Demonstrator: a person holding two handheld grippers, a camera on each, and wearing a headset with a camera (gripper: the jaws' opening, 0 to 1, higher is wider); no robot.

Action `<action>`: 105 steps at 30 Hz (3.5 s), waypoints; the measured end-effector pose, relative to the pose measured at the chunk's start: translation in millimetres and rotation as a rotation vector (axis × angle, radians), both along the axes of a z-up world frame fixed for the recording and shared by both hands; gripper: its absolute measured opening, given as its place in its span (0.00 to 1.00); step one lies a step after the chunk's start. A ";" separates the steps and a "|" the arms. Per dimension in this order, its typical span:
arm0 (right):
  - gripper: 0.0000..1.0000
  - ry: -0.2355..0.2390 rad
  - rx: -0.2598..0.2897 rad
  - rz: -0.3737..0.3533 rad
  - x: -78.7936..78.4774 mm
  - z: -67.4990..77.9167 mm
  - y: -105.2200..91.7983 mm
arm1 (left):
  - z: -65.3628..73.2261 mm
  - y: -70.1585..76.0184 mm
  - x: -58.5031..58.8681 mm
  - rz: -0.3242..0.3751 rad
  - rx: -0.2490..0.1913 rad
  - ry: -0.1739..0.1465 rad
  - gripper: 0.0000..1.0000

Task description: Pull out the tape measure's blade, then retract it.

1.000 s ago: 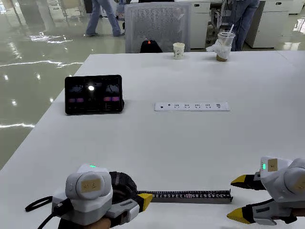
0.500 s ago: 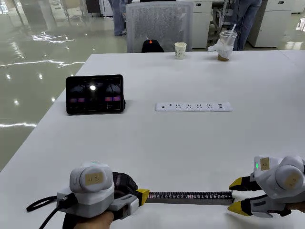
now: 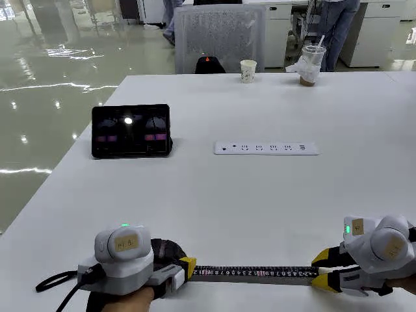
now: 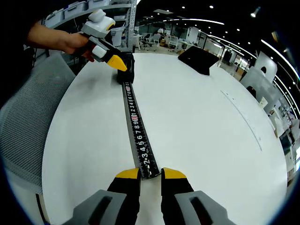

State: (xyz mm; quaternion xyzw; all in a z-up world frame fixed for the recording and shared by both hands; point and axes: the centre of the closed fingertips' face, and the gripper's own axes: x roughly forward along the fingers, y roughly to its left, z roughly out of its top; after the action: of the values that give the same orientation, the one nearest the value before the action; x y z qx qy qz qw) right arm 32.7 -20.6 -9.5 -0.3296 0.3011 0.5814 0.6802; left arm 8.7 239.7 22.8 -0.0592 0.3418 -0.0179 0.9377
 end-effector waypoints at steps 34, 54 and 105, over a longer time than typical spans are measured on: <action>0.10 0.031 0.061 -0.058 -4.2 -2.3 -1.3 | -14.6 3.4 3.9 0.064 -0.006 0.053 0.64; 0.09 0.034 0.059 -0.051 -4.7 -2.8 -2.0 | -15.8 4.8 4.1 0.083 0.002 0.061 0.63; 0.09 0.036 0.046 -0.052 -4.4 -2.5 -2.6 | -16.2 5.9 3.1 0.062 0.006 0.078 0.59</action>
State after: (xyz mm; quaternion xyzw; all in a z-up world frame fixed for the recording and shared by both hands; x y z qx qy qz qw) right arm 28.2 -23.1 -12.0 -0.2956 0.3084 0.5763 0.6967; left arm 11.7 245.6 6.6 -0.0678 0.3760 0.0144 0.9240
